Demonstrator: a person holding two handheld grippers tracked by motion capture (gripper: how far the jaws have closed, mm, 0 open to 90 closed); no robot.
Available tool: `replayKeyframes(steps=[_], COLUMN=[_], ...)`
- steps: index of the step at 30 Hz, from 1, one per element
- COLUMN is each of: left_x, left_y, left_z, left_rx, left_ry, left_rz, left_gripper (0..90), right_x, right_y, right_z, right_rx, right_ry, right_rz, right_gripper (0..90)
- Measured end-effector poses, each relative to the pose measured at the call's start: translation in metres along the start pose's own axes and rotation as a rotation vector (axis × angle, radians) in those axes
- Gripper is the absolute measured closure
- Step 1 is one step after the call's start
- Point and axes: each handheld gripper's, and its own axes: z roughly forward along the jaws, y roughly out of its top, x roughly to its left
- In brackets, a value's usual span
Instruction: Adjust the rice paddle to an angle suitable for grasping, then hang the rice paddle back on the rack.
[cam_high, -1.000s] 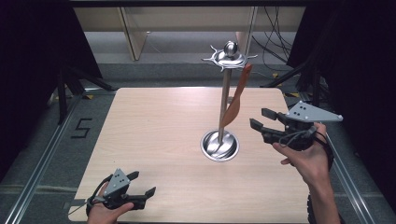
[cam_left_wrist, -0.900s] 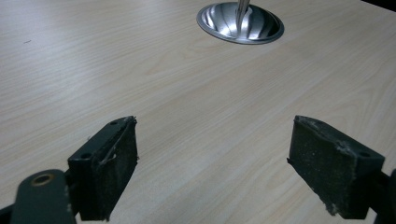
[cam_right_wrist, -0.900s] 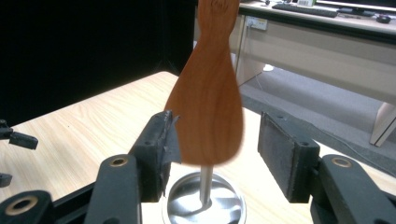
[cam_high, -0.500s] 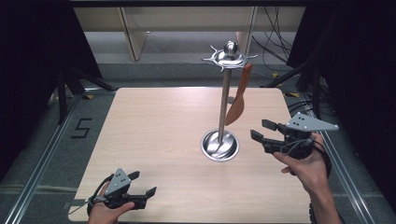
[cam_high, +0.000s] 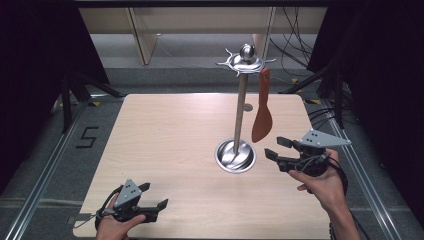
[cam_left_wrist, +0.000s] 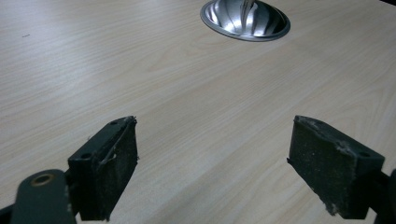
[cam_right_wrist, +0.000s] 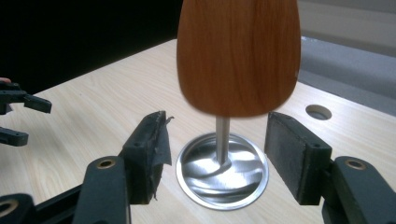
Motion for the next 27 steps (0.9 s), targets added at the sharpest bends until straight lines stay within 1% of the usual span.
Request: replayKeyframes(steps=[2, 3, 4, 5, 6, 7, 8, 9, 10, 12, 13, 14, 15, 16, 17, 18, 19, 20, 21, 22, 23, 24, 25, 26, 27], left_x=[0.000, -0.001, -0.001, -0.001, -0.001, -0.001, -0.002, -0.002, -0.003, -0.003, -0.002, -0.002, -0.002, -0.003, -0.003, -0.003, -0.004, -0.004, -0.004, -0.004, -0.003, -0.002, -0.002, -0.003, -0.004], left_y=[0.000, 0.000, 0.000, 0.000, 0.000, 0.000, 0.001, 0.001, 0.001, 0.001, 0.001, 0.001, 0.001, 0.001, 0.001, 0.001, 0.001, 0.001, 0.001, 0.000, 0.000, 0.000, 0.000, 0.000, 0.000], left_z=[0.000, 0.001, 0.001, 0.000, 0.000, 0.000, -0.001, -0.001, -0.001, 0.000, -0.001, -0.001, 0.000, 0.000, -0.001, -0.001, -0.001, -0.002, -0.002, -0.002, -0.002, -0.003, -0.003, -0.003, -0.003], left_rx=[0.000, -0.008, -0.008, 0.000, -0.005, -0.008, -0.009, -0.018, -0.018, -0.015, -0.012, -0.012, -0.016, -0.018, -0.016, -0.013, -0.014, -0.014, -0.014, -0.015, -0.013, -0.011, -0.008, -0.009, -0.006], left_ry=[-0.002, -0.013, -0.013, -0.006, -0.015, -0.016, -0.014, -0.024, -0.028, -0.025, -0.025, -0.025, -0.038, -0.036, -0.031, -0.033, -0.030, -0.026, -0.026, -0.026, -0.025, -0.023, -0.021, -0.022, -0.015], left_rz=[0.000, -0.007, -0.007, 0.004, 0.005, 0.014, 0.004, 0.004, 0.003, 0.003, 0.002, 0.002, -0.003, -0.007, -0.005, -0.003, -0.002, 0.001, 0.001, 0.001, 0.002, 0.015, 0.010, 0.000, 0.003], left_gripper=[14.9, 14.8, 14.9, 14.9, 14.8, 14.8, 14.8, 14.9, 14.8, 14.8, 14.8, 14.8, 14.8, 14.9, 14.8, 14.8, 14.9, 14.8, 14.8, 14.8, 14.8, 14.8, 14.9, 14.8, 14.8], right_x=[-0.001, -0.001, -0.001, 0.000, 0.000, 0.000, -0.001, 0.000, -0.001, -0.002, -0.003, -0.003, -0.004, -0.004, -0.005, -0.004, -0.003, -0.005, -0.005, -0.005, -0.004, -0.004, -0.003, -0.004, -0.004], right_y=[-0.003, -0.009, -0.009, -0.012, -0.021, -0.021, -0.025, -0.030, -0.037, -0.039, -0.045, -0.045, -0.046, -0.048, -0.050, -0.052, -0.054, -0.054, -0.054, -0.055, -0.056, -0.056, -0.057, -0.059, -0.059], right_z=[0.001, 0.002, 0.002, 0.002, 0.003, 0.003, 0.004, 0.005, 0.007, 0.008, 0.011, 0.011, 0.012, 0.014, 0.016, 0.017, 0.018, 0.018, 0.018, 0.019, 0.020, 0.019, 0.019, 0.019, 0.019], right_rx=[-0.003, 0.035, 0.035, 0.054, 0.087, 0.087, 0.096, 0.132, 0.150, 0.160, 0.165, 0.165, 0.173, 0.189, 0.180, 0.191, 0.209, 0.199, 0.199, 0.189, 0.189, 0.196, 0.192, 0.204, 0.204], right_ry=[-0.002, 0.016, 0.016, 0.014, 0.021, 0.021, 0.023, 0.023, 0.024, 0.033, 0.026, 0.026, 0.029, 0.038, 0.030, 0.035, 0.047, 0.042, 0.042, 0.035, 0.037, 0.044, 0.040, 0.046, 0.046], right_rz=[-0.004, 0.012, 0.012, 0.021, 0.024, 0.024, 0.019, 0.032, 0.032, 0.024, 0.034, 0.034, 0.028, 0.039, 0.019, 0.041, 0.046, 0.022, 0.022, 0.008, 0.031, 0.043, 0.056, 0.061, 0.061], right_gripper=[38.0, 36.4, 36.4, 36.3, 35.4, 35.4, 34.9, 34.9, 34.9, 34.9, 34.9, 34.9, 34.9, 34.8, 34.8, 34.8, 34.8, 34.8, 34.8, 34.7, 34.6, 34.4, 34.2, 33.7, 33.7])
